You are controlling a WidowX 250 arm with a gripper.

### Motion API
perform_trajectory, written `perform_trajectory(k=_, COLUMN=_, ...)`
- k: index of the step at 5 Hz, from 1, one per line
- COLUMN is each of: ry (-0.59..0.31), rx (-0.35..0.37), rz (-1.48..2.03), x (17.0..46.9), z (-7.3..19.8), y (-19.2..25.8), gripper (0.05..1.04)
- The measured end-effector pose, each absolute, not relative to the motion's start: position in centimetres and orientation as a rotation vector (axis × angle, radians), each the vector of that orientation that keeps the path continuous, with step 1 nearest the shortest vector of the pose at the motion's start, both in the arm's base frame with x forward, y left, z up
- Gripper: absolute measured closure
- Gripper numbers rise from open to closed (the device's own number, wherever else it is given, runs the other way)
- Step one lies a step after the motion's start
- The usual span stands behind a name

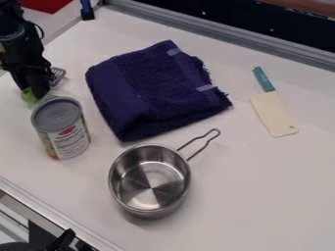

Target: Moved the green object inside the silver pot

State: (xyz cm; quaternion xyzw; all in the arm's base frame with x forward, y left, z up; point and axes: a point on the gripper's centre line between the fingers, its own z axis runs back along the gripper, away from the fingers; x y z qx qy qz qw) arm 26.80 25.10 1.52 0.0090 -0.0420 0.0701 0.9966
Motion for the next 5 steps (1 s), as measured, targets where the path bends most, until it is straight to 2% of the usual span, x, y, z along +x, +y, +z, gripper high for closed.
perform_trajectory(k=1, ry=-0.228, rx=0.124, rz=0.314, x=29.0, z=7.1, y=24.6, gripper=0.759)
perform_trajectory(k=2, ry=-0.257, rx=0.079, rz=0.324, x=28.8, z=9.9, y=20.4, gripper=0.759)
perform_trajectory(k=3, ry=-0.235, rx=0.03, rz=0.316, x=27.0, z=11.1, y=15.9, gripper=0.759)
perform_trajectory(k=4, ry=-0.148, rx=0.007, rz=0.292, x=24.9, z=9.8, y=11.4, gripper=0.759)
perform_trajectory(k=5, ry=-0.108, rx=-0.003, rz=0.226, x=22.9, z=7.4, y=7.8, gripper=0.759)
